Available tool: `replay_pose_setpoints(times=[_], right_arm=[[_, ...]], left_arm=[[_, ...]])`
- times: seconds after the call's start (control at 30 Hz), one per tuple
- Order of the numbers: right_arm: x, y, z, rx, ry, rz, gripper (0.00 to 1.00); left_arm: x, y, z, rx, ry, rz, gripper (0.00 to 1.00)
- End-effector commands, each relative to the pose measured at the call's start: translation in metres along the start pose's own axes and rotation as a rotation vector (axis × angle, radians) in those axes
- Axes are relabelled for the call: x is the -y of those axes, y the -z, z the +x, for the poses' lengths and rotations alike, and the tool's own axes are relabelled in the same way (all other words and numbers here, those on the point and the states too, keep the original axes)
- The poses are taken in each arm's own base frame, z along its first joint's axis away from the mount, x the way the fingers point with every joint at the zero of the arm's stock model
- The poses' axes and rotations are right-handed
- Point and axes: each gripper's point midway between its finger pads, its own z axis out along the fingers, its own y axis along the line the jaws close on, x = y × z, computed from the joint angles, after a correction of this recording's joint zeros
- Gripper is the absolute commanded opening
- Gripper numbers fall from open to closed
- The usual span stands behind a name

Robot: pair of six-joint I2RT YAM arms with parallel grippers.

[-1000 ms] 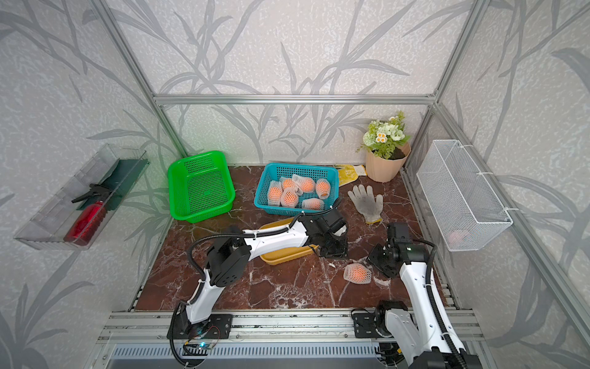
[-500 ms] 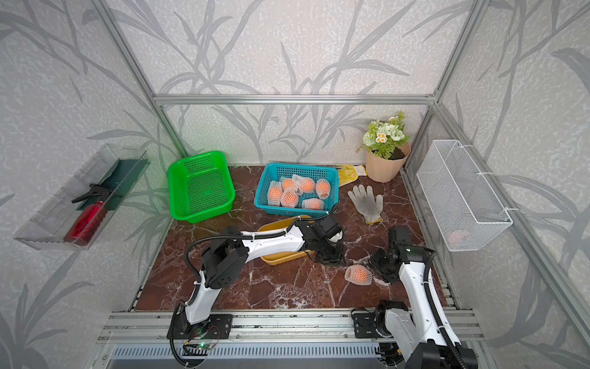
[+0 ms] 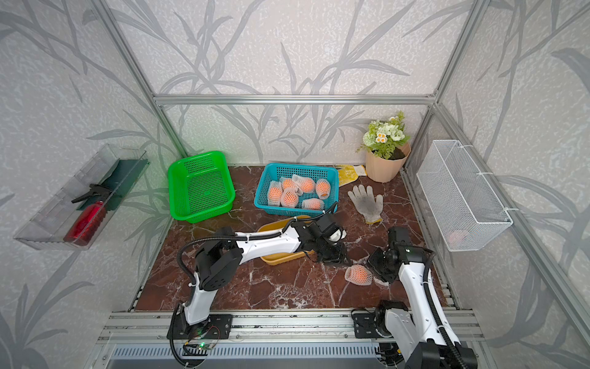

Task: Remove foam nets from oranges
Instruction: Remove the foam net from the orange.

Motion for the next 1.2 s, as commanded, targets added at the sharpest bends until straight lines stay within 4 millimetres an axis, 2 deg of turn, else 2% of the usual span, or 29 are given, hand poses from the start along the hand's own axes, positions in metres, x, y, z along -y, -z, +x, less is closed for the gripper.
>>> replay_pose_setpoints(times=[0.0,0.17,0.47,0.77,1.17], right_arm=[[-0.002,0.001,0.0,0.004,0.013,-0.016,0.42],[-0.004,0.002,0.001,0.001,0.043,-0.029,0.42],[-0.009,0.009,-0.005,0.02,0.061,-0.031,0.42],[-0.009,0.008,-0.006,0.023,0.066,-0.029,0.42],[-0.011,0.009,-0.006,0.024,0.062,-0.04,0.42]], left_arm=[[0.015,-0.002,-0.003,-0.011,0.004,0.038,0.42],[0.02,-0.012,-0.009,-0.02,0.007,0.062,0.42],[0.007,-0.025,-0.005,-0.063,0.047,0.027,0.41],[0.017,-0.038,-0.005,-0.09,0.036,0.058,0.4],[0.005,-0.043,-0.008,-0.1,0.063,0.082,0.06]])
